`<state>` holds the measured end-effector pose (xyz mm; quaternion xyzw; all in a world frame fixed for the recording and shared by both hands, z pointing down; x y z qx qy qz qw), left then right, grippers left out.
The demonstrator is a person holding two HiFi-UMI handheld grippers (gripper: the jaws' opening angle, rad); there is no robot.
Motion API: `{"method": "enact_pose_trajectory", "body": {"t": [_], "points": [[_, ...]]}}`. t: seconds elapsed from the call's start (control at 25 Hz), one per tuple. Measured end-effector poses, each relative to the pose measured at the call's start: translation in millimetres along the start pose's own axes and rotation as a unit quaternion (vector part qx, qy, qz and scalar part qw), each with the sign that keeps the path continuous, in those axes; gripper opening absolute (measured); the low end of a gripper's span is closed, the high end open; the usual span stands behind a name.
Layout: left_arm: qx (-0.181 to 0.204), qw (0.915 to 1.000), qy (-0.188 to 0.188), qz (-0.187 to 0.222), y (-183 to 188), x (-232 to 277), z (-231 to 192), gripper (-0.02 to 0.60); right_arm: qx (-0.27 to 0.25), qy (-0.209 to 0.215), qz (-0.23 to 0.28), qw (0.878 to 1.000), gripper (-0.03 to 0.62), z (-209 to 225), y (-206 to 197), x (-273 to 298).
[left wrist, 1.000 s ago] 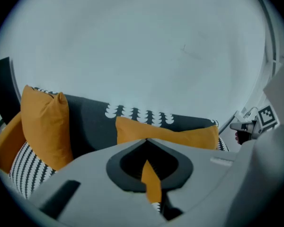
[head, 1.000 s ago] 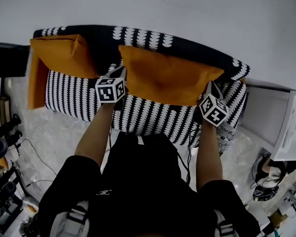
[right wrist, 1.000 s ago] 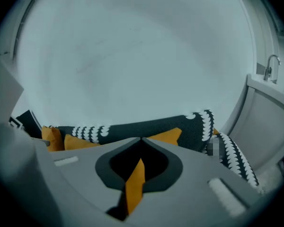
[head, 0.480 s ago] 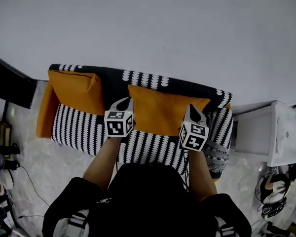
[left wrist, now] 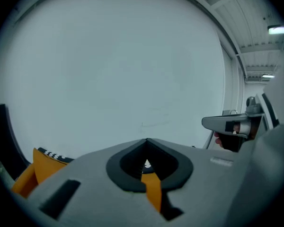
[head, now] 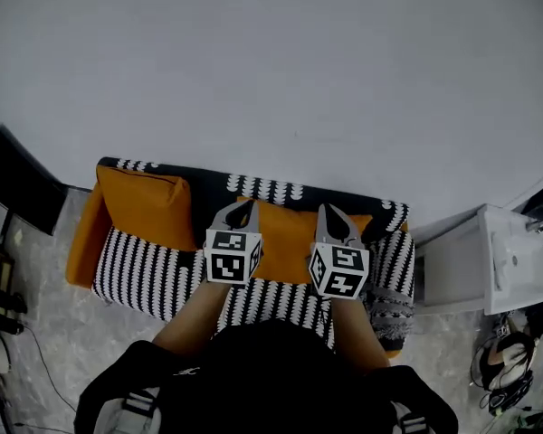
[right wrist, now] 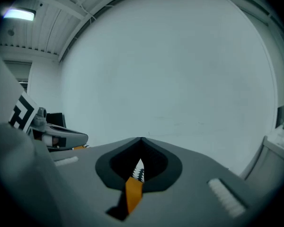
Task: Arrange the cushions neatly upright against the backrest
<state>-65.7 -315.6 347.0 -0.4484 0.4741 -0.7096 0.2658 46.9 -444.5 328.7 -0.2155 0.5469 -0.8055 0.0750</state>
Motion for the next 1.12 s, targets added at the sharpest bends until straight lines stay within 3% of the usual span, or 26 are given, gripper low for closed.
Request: {"method": "enact_pose_trajectory", "body": {"t": [0.2, 0.52, 0.88, 1.12], "points": [[0.035, 0.9993, 0.014, 0.005, 14.0, -8.4, 5.8, 0.008, 0.008, 0.005, 0.012, 1.000, 0.006, -4.9, 6.2, -9.9], [0.040, 0.9992, -0.005, 0.001, 9.6, -14.5, 7.5, 0.008, 0.017, 0.013, 0.002, 1.000, 0.006, -14.7, -3.2, -13.1], [0.066, 0.9978, 0.001, -0.003, 0.2, -22.3, -0.9, 0.008, 0.016, 0.017, -0.010, 1.000, 0.006, -28.0, -14.0, -10.2], [0.049, 0.9987, -0.012, -0.013, -4.7, -28.3, -14.9, 0.008, 0.015, 0.020, -0.009, 1.000, 0.006, -42.5, -13.5, -2.8]]}}
Point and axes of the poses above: the fingertips, and each gripper's own axes: x forward along the fingers, z to its right, y out of its top, the point moved 3 cm from there along -x, backward along the fingers, and after that the axes turned 14 degrees about x, right-handed, at the moved point
